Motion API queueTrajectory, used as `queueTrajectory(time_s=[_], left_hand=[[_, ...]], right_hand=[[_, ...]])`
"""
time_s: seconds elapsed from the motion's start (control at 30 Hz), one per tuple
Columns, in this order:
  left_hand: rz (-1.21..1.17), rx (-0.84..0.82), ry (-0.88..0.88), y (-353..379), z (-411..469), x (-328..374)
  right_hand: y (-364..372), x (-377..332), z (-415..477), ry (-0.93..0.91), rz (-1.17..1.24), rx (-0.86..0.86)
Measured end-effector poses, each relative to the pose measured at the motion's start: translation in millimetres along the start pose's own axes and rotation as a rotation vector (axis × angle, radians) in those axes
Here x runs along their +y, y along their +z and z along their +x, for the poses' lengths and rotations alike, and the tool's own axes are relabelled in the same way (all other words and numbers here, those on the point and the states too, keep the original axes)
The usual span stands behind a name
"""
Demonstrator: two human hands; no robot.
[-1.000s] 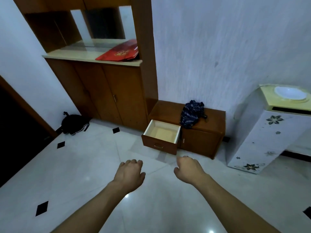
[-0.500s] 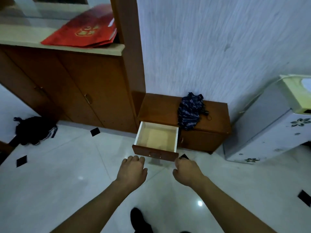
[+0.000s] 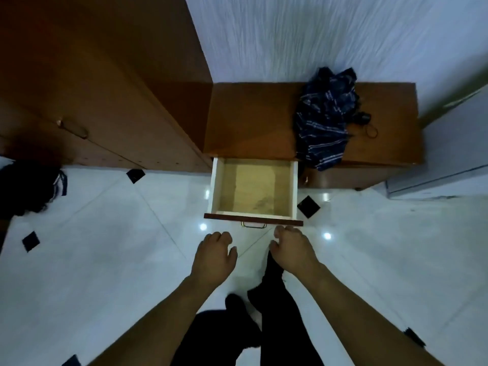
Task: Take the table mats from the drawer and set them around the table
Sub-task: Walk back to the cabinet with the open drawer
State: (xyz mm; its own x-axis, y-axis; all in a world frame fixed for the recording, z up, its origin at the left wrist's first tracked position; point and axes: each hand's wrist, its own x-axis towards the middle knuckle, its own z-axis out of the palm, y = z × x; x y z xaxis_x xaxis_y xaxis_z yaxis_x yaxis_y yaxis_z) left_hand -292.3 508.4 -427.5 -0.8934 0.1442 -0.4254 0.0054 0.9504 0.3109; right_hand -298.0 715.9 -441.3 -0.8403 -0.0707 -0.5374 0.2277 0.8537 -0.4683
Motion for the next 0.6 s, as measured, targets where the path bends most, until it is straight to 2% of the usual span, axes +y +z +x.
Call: queueTrajectory(time_s=[0.13,0.2,0.37,0.43,0.53,0.6], left_hand=[[-0.195,-0.076,-0.172,47,52,-17],[-0.177,-0.160,-0.185,79,78,-29],[-0.092,-0.338,-0.200,141,125,-67],[-0.191,-0.330,-0.302,156,143,-77],[-0.385,-0.217,-0.519,161,160,-73],[-0.445,-0.141,-0.590,166,166,-71]], right_hand=[[44,35,60,-0.012,-0.012,-0.130],[71,53,85,-0.014,-0.031,-0.191],[124,79,129,0.082,-0.003,-0.208],[142,85,141,0.163,0.121,-0.185],[161,83,146,0.309,0.317,-0.081],[168,78,147,0.381,0.399,0.003]])
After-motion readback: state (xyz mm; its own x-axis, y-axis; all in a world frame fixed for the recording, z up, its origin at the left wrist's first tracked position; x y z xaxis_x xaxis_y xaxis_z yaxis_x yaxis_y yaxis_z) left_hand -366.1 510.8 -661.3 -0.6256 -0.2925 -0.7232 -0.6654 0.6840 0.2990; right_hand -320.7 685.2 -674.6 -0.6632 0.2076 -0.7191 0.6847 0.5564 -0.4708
